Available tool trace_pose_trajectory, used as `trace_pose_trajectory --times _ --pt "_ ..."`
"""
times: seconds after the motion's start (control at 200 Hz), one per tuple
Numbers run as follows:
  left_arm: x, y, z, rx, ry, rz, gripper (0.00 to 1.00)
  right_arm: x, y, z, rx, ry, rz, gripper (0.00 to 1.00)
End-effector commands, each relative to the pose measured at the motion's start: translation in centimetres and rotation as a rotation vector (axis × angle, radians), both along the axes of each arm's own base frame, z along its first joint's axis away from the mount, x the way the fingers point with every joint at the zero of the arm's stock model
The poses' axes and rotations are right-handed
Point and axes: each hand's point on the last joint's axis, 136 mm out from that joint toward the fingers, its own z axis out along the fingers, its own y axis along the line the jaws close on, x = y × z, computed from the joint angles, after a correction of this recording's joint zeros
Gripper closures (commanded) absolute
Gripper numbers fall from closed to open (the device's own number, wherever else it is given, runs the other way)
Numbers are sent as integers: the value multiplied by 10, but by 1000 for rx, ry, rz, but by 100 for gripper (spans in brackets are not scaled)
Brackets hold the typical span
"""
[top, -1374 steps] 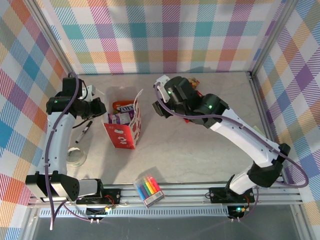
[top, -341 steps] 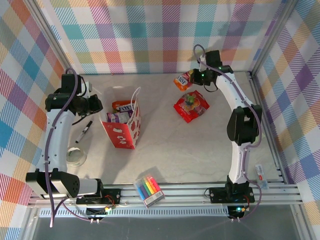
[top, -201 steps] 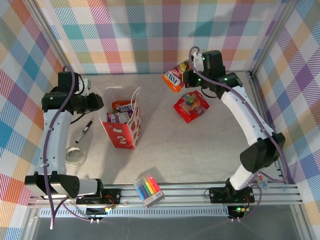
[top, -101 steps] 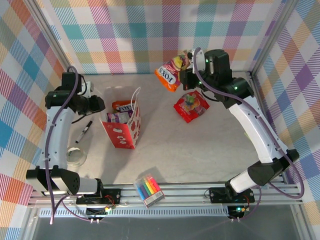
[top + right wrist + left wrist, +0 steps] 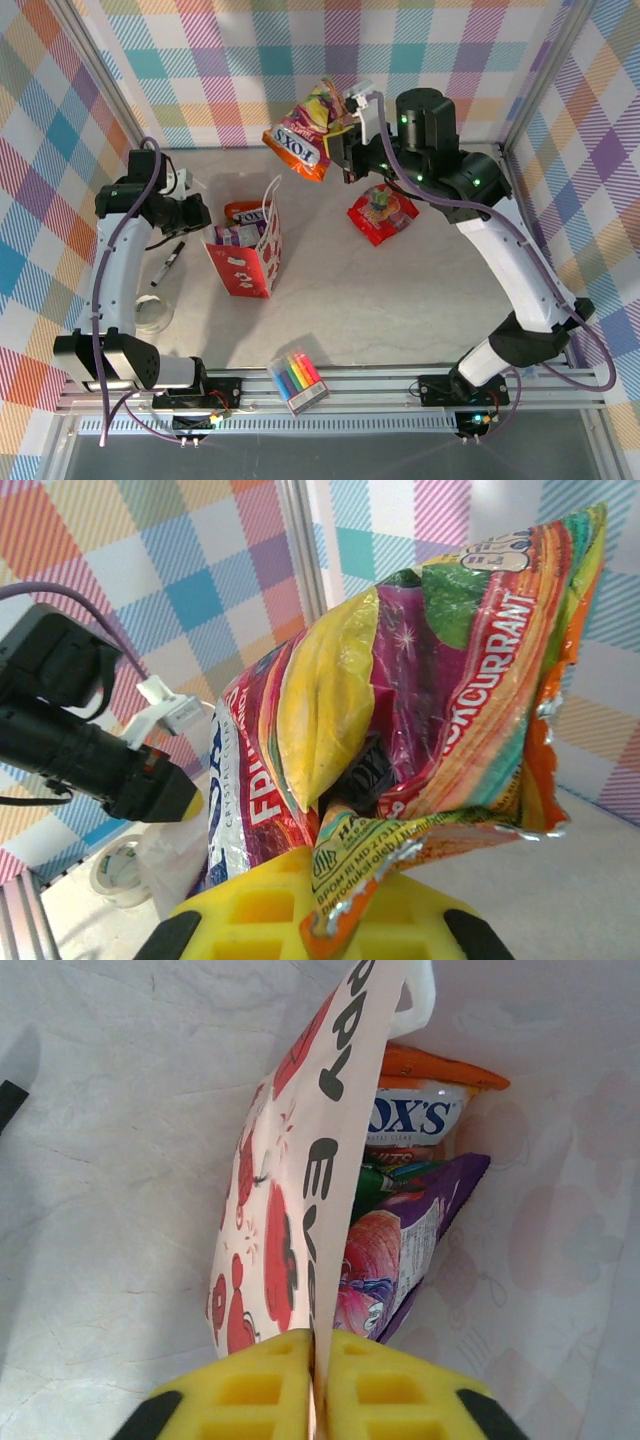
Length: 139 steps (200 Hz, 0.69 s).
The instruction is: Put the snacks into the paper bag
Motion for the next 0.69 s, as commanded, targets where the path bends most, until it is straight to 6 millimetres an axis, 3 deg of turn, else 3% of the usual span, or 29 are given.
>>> trace_pose_trajectory --times 0.0,0.34,0.495,0.69 --pt "1 -1 1 -62 3 16 93 -12 22 21 58 -41 93 100" --pt "-1 -2 3 -114 5 28 94 -19 70 -1 20 13 190 100" --pt "-2 2 0 -107 13 44 94 -15 96 -25 14 89 162 100" --pt "-6 2 2 -103 10 33 94 -26 126 -37 -32 84 249 100"
